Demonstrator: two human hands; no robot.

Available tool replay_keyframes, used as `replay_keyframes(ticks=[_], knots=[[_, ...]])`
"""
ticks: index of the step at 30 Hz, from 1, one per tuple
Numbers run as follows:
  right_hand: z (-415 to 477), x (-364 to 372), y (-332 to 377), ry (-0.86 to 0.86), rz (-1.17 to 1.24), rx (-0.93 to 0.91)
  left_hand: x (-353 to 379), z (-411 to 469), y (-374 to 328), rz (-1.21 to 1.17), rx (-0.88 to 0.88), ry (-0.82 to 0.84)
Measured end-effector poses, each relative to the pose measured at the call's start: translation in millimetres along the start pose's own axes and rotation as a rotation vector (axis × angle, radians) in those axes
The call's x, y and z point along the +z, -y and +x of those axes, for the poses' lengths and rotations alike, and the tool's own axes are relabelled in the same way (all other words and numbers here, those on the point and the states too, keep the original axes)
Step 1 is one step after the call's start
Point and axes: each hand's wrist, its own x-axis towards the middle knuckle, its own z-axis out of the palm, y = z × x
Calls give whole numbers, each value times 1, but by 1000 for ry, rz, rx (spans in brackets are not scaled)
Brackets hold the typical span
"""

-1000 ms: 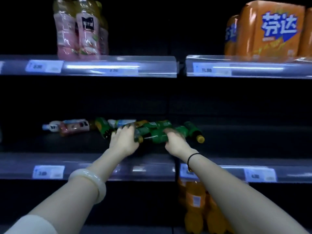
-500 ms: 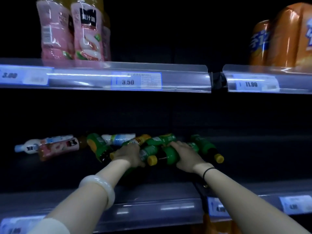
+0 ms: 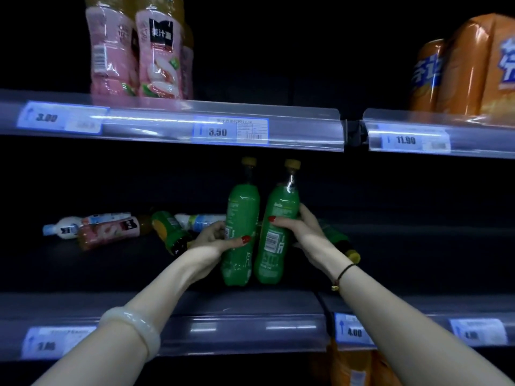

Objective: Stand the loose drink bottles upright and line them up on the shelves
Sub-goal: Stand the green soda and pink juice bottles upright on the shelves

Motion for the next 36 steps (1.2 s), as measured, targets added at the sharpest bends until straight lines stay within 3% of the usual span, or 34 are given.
replay_keyframes(ticks=[5,9,14,17,18,20,22,24,29,31,36], knots=[[-6,3,-4,98,-76,20,4,1,-3,-56,-26,51],[-8,7,-2,-5,-161,-67,17,-4,-5,6,62,142],[-18,1,-2,50,-250,-2,32,-3,-4,26,78,83],[-8,-17,-3,-95,-256,30,31,0,-2,40,62,92],[-1,-29,-5,-209,-314,18,31,1,-2,51,67,98],[11,-59,-13,-350,-726,84,31,3,0,73,80,105],[13,-83,-28,-318,-1186,319,31,4,2,79,92,97],[10,-92,-45,-249,-1332,506,33,6,3,92,103,78],[5,-99,-62,-262,-1217,382,37,9,6,112,112,42],[2,-104,-57,-300,-1151,243,39,10,6,97,107,34],[6,-106,4,-524,-628,-214,45,14,8,92,115,27]])
